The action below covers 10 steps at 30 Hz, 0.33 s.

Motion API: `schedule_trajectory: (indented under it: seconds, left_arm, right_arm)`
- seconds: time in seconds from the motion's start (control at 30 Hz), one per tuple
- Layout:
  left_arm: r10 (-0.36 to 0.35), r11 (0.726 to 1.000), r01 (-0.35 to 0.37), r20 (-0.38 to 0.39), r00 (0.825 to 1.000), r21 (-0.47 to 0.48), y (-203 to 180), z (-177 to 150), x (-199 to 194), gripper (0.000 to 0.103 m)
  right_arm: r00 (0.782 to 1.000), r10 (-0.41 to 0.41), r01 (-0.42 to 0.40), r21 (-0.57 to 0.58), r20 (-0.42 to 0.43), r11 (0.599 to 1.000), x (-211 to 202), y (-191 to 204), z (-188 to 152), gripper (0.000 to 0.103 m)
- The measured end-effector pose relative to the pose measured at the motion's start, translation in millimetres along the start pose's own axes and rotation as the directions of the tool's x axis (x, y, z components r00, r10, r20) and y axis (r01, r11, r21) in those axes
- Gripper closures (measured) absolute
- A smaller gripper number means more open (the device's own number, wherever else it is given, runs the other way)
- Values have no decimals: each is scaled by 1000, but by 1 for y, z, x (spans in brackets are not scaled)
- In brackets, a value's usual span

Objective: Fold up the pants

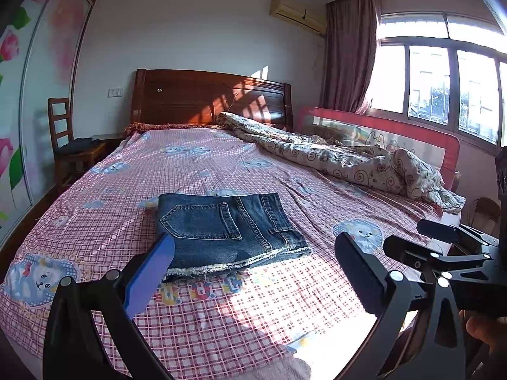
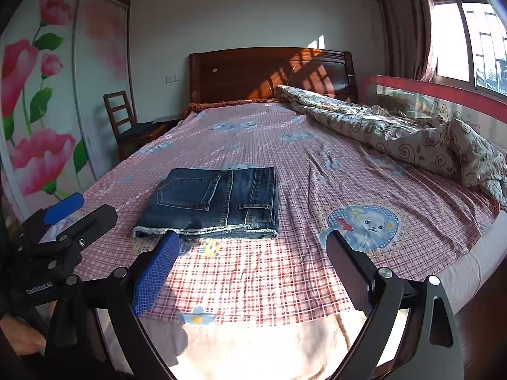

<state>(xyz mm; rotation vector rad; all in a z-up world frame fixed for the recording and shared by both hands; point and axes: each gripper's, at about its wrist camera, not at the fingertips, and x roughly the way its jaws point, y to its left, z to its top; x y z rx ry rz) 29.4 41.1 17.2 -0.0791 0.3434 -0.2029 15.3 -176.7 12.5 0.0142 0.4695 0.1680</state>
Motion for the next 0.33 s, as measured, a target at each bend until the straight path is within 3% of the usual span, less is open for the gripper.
schedule_trajectory:
  seconds: [0.23, 0.33]
  left_arm:
    - [36, 999, -35, -28, 999, 4, 0, -2, 6, 2]
    - [16, 1000, -17, -30, 999, -14, 4, -2, 6, 2]
  right_arm:
    - [1000, 0, 0, 2, 1, 1000, -1, 0, -1, 10]
    - [1000, 0, 0, 5, 0, 1000, 0, 0, -1, 10]
